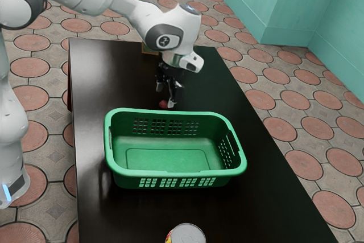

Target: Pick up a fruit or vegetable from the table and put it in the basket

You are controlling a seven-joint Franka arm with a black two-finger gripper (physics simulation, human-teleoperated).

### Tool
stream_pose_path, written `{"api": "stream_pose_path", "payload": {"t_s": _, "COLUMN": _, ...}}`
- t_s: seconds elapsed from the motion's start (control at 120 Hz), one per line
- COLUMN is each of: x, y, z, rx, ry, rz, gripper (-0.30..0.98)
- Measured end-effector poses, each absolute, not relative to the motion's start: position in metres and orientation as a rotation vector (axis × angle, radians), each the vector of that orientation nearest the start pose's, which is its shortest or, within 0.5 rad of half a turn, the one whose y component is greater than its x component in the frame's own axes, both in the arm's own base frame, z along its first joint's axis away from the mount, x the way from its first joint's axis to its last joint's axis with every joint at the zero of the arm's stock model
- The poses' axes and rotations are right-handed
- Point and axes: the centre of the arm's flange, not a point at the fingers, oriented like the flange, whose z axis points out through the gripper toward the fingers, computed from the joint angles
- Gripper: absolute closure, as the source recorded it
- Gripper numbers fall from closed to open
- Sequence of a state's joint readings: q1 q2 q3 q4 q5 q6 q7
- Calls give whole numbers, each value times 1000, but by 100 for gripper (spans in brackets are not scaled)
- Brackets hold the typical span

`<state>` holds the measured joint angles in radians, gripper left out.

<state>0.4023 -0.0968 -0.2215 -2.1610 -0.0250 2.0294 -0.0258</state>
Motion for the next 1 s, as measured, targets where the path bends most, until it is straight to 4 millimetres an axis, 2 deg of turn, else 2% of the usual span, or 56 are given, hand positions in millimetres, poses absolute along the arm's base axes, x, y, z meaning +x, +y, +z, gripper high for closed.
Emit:
{"api": "stream_pose_path", "payload": {"t_s": 0.283, "x": 516, "y": 93, "z": 406, "rx": -3154, "ry": -319, "rz": 65, "gripper": 1}}
{"api": "stream_pose_path", "payload": {"t_s": 0.55, "x": 516, "y": 95, "z": 401, "rx": -3158, "ry": -295, "rz": 55, "gripper": 2}}
{"api": "stream_pose_path", "payload": {"t_s": 0.683, "x": 515, "y": 99, "z": 402, "rx": -3157, "ry": -298, "rz": 56, "gripper": 15}}
{"api": "stream_pose_path", "payload": {"t_s": 0.867, "x": 514, "y": 99, "z": 406, "rx": -3156, "ry": -287, "rz": 53, "gripper": 50}}
{"api": "stream_pose_path", "payload": {"t_s": 1.0, "x": 517, "y": 87, "z": 408, "rx": -3157, "ry": -244, "rz": 54, "gripper": 53}}
